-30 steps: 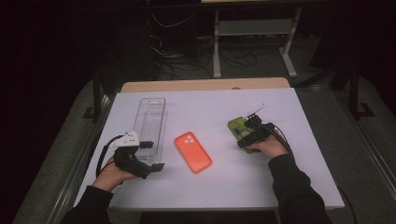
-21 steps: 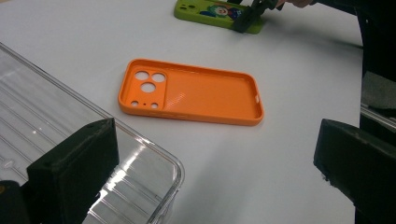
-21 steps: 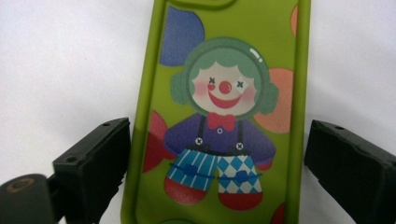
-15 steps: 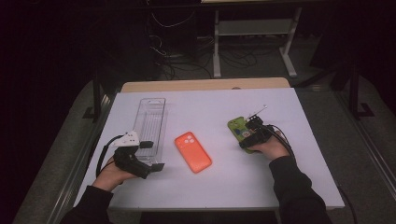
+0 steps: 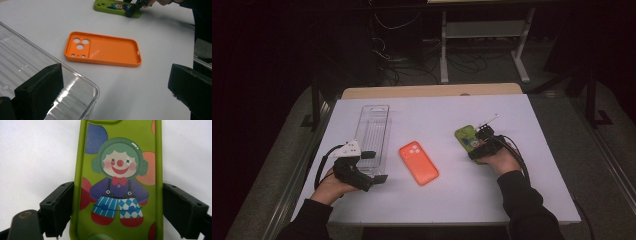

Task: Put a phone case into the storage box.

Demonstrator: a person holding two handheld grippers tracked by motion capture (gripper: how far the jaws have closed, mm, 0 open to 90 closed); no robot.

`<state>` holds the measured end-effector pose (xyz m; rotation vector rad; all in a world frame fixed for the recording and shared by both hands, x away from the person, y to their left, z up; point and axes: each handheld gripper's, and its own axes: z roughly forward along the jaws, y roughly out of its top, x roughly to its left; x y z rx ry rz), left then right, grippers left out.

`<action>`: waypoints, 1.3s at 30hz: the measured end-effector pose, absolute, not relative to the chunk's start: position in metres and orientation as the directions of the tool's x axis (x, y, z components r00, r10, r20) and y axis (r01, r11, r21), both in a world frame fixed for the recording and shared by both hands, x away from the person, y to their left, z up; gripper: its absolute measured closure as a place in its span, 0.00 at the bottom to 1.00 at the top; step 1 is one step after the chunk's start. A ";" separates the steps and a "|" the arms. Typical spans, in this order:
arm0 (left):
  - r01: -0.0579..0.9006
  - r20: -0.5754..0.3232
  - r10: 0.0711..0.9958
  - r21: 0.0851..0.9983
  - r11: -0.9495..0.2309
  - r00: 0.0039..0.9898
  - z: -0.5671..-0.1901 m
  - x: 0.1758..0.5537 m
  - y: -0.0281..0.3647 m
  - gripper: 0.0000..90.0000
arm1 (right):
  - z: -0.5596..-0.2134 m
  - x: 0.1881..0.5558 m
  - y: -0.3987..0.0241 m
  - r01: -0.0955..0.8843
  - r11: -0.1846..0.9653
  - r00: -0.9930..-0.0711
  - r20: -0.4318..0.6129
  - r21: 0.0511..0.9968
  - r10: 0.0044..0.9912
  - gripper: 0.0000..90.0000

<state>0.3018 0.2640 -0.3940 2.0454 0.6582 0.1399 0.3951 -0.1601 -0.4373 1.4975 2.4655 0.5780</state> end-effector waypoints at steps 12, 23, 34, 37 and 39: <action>0.398 -0.160 0.504 0.821 -0.410 0.849 -0.394 0.302 0.264 0.00 | -0.436 0.395 -0.160 0.812 0.403 -0.461 0.041 0.421 0.886 0.17; 0.380 -0.139 0.495 0.819 -0.429 0.858 -0.389 0.309 0.264 0.00 | -0.417 0.398 -0.169 0.768 0.435 -0.526 0.076 0.471 0.847 0.17; 0.374 -0.151 0.479 0.830 -0.414 0.865 -0.374 0.321 0.253 0.03 | -0.395 0.404 -0.175 0.699 0.512 -0.625 0.081 0.499 0.776 0.17; 0.360 -0.139 0.468 0.830 -0.425 0.873 -0.369 0.326 0.247 0.02 | -0.390 0.403 -0.175 0.682 0.537 -0.650 0.077 0.496 0.756 0.17; 0.354 -0.133 0.461 0.829 -0.434 0.877 -0.366 0.329 0.244 0.00 | -0.387 0.402 -0.175 0.667 0.552 -0.669 0.077 0.500 0.739 0.17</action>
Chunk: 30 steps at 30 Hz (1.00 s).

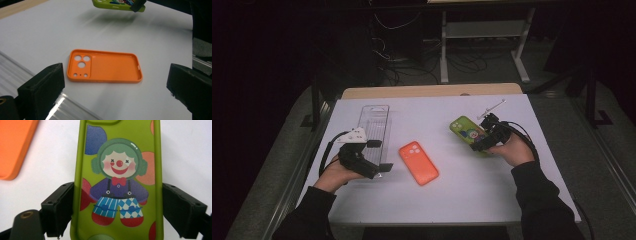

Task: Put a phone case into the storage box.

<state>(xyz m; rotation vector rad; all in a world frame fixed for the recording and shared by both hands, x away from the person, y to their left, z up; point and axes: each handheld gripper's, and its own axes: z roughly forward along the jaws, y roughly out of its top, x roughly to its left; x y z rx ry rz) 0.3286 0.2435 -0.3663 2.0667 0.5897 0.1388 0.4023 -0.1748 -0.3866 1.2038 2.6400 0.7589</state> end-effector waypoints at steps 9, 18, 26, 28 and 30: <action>0.307 -0.115 0.396 0.830 -0.465 0.911 -0.353 0.344 0.217 0.00 | -0.379 0.401 -0.172 0.597 0.622 -0.746 0.066 0.506 0.663 0.17; 0.259 -0.099 0.332 0.836 -0.483 0.938 -0.344 0.357 0.191 0.00 | -0.372 0.400 -0.161 0.541 0.676 -0.800 0.059 0.501 0.597 0.17; 0.225 -0.075 0.293 0.822 -0.523 0.953 -0.345 0.367 0.173 0.00 | -0.373 0.400 -0.150 0.482 0.713 -0.850 0.074 0.509 0.521 0.17; 0.223 -0.079 0.282 0.821 -0.525 0.956 -0.346 0.368 0.170 0.00 | -0.375 0.398 -0.146 0.461 0.732 -0.865 0.069 0.501 0.498 0.17; 0.219 -0.082 0.270 0.821 -0.527 0.959 -0.347 0.369 0.168 0.00 | -0.376 0.396 -0.143 0.439 0.744 -0.877 0.061 0.503 0.476 0.17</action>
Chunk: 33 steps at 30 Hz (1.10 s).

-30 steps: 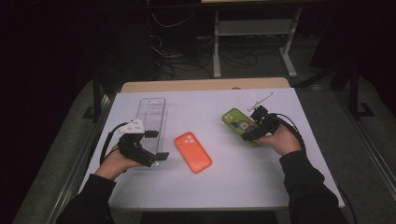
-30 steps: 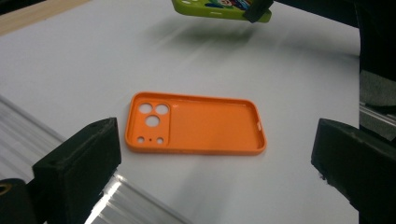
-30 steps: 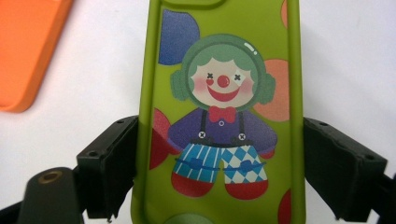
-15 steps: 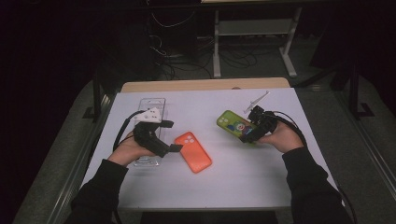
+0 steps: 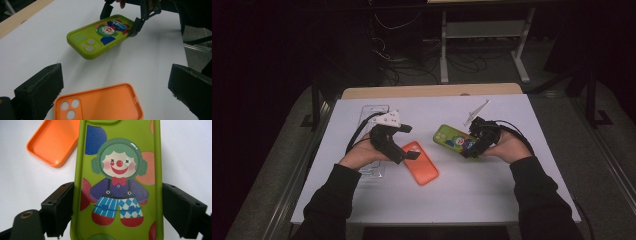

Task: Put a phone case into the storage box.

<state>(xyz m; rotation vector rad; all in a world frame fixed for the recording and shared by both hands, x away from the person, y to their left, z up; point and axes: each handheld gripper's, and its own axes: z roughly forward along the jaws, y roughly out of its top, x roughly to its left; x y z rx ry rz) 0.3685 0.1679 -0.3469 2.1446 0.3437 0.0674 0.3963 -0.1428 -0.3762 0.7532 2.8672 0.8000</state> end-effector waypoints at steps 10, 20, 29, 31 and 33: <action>0.170 -0.072 0.187 0.797 -0.579 0.980 -0.350 0.363 0.154 0.00 | -0.376 0.382 -0.126 0.299 0.801 -0.940 0.018 0.519 0.340 0.17; 0.107 -0.050 0.107 0.760 -0.641 0.993 -0.354 0.351 0.133 0.00 | -0.377 0.368 -0.110 0.204 0.835 -0.973 0.011 0.510 0.231 0.17; 0.080 -0.034 0.080 0.731 -0.677 0.996 -0.359 0.349 0.128 0.00 | -0.376 0.355 -0.092 0.127 0.855 -0.991 0.022 0.504 0.135 0.17; 0.067 -0.027 0.069 0.719 -0.692 0.997 -0.361 0.349 0.127 0.00 | -0.375 0.352 -0.089 0.113 0.858 -0.993 0.017 0.501 0.121 0.17; 0.065 -0.029 0.062 0.709 -0.702 0.998 -0.363 0.348 0.125 0.00 | -0.374 0.350 -0.086 0.110 0.857 -0.994 0.030 0.504 0.110 0.17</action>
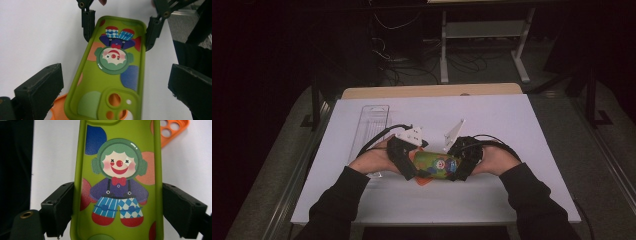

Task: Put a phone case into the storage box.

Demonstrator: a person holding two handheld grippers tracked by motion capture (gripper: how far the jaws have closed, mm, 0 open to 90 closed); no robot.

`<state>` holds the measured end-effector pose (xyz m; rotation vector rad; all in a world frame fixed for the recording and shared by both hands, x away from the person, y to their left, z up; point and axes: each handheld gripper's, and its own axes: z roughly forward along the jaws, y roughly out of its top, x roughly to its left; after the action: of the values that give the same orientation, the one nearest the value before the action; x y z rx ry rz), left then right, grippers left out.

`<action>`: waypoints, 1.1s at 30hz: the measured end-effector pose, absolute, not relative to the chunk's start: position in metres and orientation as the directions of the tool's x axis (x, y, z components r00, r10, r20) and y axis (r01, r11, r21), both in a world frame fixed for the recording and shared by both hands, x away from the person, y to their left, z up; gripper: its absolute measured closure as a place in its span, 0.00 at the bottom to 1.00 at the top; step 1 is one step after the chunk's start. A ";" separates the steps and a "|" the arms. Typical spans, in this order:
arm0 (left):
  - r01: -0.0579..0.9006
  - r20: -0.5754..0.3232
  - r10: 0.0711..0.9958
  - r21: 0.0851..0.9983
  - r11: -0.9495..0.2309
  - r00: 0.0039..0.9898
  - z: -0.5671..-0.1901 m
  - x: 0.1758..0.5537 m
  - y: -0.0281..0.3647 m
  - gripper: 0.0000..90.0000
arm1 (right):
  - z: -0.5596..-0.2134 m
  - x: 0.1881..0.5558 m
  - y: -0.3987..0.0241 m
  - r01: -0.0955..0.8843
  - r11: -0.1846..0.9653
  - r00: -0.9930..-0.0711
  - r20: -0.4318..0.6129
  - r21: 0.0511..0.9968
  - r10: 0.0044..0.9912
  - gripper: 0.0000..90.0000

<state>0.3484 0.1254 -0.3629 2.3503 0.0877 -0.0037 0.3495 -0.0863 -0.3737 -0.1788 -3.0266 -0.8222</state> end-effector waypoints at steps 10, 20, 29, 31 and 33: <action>0.025 -0.037 0.001 0.650 -0.759 0.999 -0.376 0.344 0.115 0.00 | -0.369 0.343 -0.080 0.063 0.855 -0.998 0.013 0.514 0.066 0.17; 0.011 -0.033 -0.012 0.619 -0.786 0.999 -0.381 0.343 0.111 0.05 | -0.365 0.340 -0.078 0.045 0.853 -0.999 0.008 0.520 0.047 0.17; 0.005 -0.031 -0.017 0.614 -0.789 0.999 -0.381 0.344 0.111 0.11 | -0.365 0.339 -0.077 0.041 0.856 -0.999 0.006 0.516 0.044 0.17; 0.005 -0.036 -0.022 0.615 -0.788 0.999 -0.381 0.344 0.112 0.13 | -0.365 0.339 -0.077 0.041 0.856 -0.999 0.006 0.515 0.045 0.17; 0.005 -0.040 -0.025 0.617 -0.787 0.999 -0.381 0.344 0.112 0.15 | -0.365 0.339 -0.078 0.041 0.857 -0.999 0.005 0.514 0.045 0.17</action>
<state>0.3438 0.1117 -0.3806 2.4754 -0.0141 -0.0607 0.3392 -0.0776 -0.3649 -0.0698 -3.0337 -0.8395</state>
